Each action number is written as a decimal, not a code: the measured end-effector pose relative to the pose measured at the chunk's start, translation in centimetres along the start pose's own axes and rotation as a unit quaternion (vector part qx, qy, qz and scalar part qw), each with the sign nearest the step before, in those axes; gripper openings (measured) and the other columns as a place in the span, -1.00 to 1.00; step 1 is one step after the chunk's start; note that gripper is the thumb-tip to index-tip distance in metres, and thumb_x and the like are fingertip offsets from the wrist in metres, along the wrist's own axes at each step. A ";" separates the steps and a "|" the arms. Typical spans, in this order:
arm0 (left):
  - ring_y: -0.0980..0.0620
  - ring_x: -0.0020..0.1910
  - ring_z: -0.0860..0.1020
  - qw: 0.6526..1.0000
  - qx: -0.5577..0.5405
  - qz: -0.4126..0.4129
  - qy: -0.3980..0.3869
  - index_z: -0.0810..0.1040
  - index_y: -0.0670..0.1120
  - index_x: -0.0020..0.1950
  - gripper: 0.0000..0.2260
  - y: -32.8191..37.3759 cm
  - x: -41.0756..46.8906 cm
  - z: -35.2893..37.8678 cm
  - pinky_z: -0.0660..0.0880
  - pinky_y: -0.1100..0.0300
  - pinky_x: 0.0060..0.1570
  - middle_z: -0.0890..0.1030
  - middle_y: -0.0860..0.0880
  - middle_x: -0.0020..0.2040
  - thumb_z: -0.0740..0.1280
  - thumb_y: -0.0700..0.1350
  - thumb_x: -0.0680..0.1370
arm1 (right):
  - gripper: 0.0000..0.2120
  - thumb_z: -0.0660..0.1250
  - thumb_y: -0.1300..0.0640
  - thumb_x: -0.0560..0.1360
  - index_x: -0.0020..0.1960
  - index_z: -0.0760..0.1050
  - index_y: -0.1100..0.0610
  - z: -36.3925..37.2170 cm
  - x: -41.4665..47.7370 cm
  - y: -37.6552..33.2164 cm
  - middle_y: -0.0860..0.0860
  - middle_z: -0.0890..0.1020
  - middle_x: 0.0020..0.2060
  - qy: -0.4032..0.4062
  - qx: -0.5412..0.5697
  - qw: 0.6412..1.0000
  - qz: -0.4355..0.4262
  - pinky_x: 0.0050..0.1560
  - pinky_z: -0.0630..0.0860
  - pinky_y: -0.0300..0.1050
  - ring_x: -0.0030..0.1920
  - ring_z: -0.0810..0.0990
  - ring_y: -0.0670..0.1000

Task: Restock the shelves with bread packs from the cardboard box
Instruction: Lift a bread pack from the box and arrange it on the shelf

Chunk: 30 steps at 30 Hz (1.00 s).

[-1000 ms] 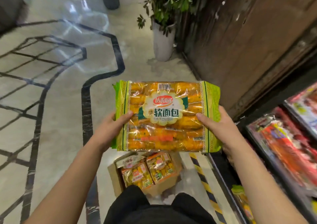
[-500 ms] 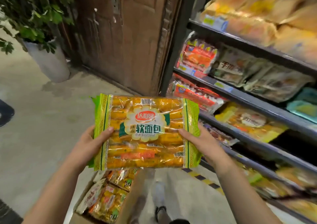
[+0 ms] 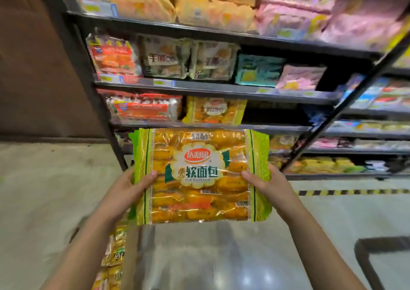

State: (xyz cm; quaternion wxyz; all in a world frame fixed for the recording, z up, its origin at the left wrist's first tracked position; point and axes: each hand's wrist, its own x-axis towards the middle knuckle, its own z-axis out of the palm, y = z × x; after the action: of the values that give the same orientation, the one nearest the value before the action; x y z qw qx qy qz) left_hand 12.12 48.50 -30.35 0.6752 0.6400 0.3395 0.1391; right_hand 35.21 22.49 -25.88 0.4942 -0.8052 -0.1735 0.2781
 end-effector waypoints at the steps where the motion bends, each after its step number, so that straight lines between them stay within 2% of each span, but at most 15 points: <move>1: -0.02 0.05 0.76 1.000 0.009 0.000 -0.014 0.58 0.07 0.34 -0.36 0.2 0.2 2.2 0.62 -0.15 0.22 0.77 0.05 0.12 0.50 0.39 0.39 | -0.62 0.51 -0.17 0.44 0.21 0.54 -0.17 -2.0 -0.3 1.0 -0.14 0.72 0.05 0.013 -0.001 1.000 -0.003 0.04 0.62 -0.08 0.03 0.71 -0.10; 3: -0.02 0.09 0.75 0.999 0.011 -0.005 -0.035 0.57 0.07 0.36 -0.39 0.4 0.5 6.6 0.59 -0.16 0.26 0.76 0.05 0.15 0.49 0.37 0.43 | -0.55 0.49 -0.24 0.42 0.26 0.53 -0.18 -6.0 -0.6 3.1 -0.18 0.70 0.06 0.037 -0.001 0.999 -0.002 0.04 0.61 -0.08 0.06 0.68 -0.11; 4: -0.03 0.10 0.75 0.999 0.009 -0.010 -0.038 0.57 0.06 0.37 -0.41 0.6 0.5 8.8 0.58 -0.16 0.28 0.76 0.04 0.16 0.49 0.34 0.46 | -0.56 0.48 -0.27 0.41 0.24 0.52 -0.22 -8.1 -0.7 3.9 -0.22 0.68 0.04 0.044 -0.001 0.999 -0.001 -0.02 0.58 -0.15 0.04 0.66 -0.15; 6: -0.05 0.11 0.75 0.999 0.004 -0.023 -0.037 0.55 0.03 0.40 -0.37 0.9 0.5 13.1 0.59 -0.16 0.28 0.76 0.01 0.17 0.51 0.33 0.44 | -0.69 0.46 -0.25 0.44 0.13 0.48 -0.29 -11.8 -0.9 5.0 -0.31 0.62 -0.04 0.047 -0.016 0.999 -0.010 -0.16 0.44 -0.28 -0.03 0.58 -0.26; 8: -0.04 0.13 0.74 0.999 -0.005 -0.031 -0.034 0.53 0.02 0.43 -0.43 1.0 0.6 17.1 0.58 -0.15 0.29 0.75 0.01 0.18 0.50 0.25 0.51 | -0.78 0.45 -0.21 0.48 0.03 0.43 -0.32 -15.2 -0.7 5.6 -0.36 0.56 -0.08 0.043 -0.027 0.998 -0.022 -0.21 0.37 -0.33 -0.10 0.53 -0.32; 10: -0.02 0.15 0.73 0.999 -0.007 -0.030 -0.026 0.53 0.03 0.44 -0.51 1.2 0.9 20.2 0.56 -0.16 0.33 0.75 0.02 0.20 0.45 0.14 0.54 | -0.78 0.44 -0.19 0.50 0.07 0.44 -0.30 -18.3 -0.1 6.6 -0.35 0.57 -0.07 0.027 -0.031 0.999 -0.033 -0.20 0.38 -0.33 -0.08 0.54 -0.32; 12: -0.02 0.17 0.73 0.999 -0.002 -0.030 -0.018 0.52 0.03 0.44 -0.49 1.4 1.1 22.8 0.56 -0.18 0.33 0.74 0.02 0.21 0.47 0.16 0.53 | -0.71 0.44 -0.18 0.50 0.17 0.44 -0.27 -20.6 0.5 7.3 -0.32 0.60 -0.03 0.021 -0.027 0.999 -0.038 -0.16 0.41 -0.31 -0.02 0.58 -0.28; 17: 0.04 0.13 0.73 0.999 0.021 -0.040 -0.003 0.52 0.05 0.44 -0.45 1.8 2.7 26.1 0.59 -0.12 0.28 0.75 0.06 0.19 0.46 0.17 0.48 | -0.69 0.45 -0.20 0.49 0.19 0.50 -0.26 -24.2 3.6 9.1 -0.26 0.67 0.01 0.006 -0.022 0.999 -0.023 -0.05 0.57 -0.24 0.00 0.65 -0.23; 21: 0.06 0.10 0.74 0.999 0.030 -0.040 -0.007 0.52 0.07 0.42 -0.46 2.3 5.7 27.8 0.61 -0.06 0.22 0.75 0.09 0.16 0.46 0.17 0.47 | -0.51 0.46 -0.25 0.44 0.32 0.50 -0.17 -25.4 7.5 10.1 -0.19 0.69 0.08 0.003 -0.011 1.000 -0.004 -0.08 0.59 -0.17 0.05 0.68 -0.14; 24: 0.06 0.13 0.73 0.998 0.040 -0.055 -0.008 0.51 0.08 0.43 -0.45 2.5 8.5 28.4 0.61 -0.07 0.23 0.74 0.08 0.19 0.47 0.20 0.47 | -0.59 0.46 -0.16 0.48 0.27 0.46 -0.17 -25.9 10.2 10.1 -0.25 0.64 0.01 0.004 0.001 1.000 0.012 -0.18 0.48 -0.25 -0.01 0.61 -0.21; 27: 0.03 0.18 0.70 0.996 0.050 -0.076 -0.006 0.51 0.11 0.41 -0.43 2.2 11.4 28.9 0.59 -0.13 0.28 0.72 0.06 0.23 0.50 0.24 0.45 | -0.66 0.46 -0.14 0.48 0.21 0.45 -0.23 -26.8 13.2 10.2 -0.29 0.60 0.00 -0.006 -0.016 1.000 0.020 -0.18 0.44 -0.25 -0.02 0.55 -0.25; 30: 0.08 0.19 0.67 0.994 0.070 -0.077 -0.011 0.56 0.10 0.34 -0.56 2.1 14.3 30.1 0.59 0.06 0.16 0.71 0.08 0.20 0.49 0.17 0.49 | -0.73 0.48 -0.12 0.49 0.09 0.45 -0.32 -27.6 16.2 11.0 -0.32 0.60 0.01 -0.006 -0.029 0.999 0.013 -0.17 0.43 -0.28 0.00 0.55 -0.27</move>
State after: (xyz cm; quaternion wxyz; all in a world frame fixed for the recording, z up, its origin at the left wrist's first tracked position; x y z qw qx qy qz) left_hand 42.24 34.47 -33.86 0.6412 0.6590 0.3893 0.0551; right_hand 65.09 7.23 -30.35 0.4656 -0.8199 -0.1739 0.2840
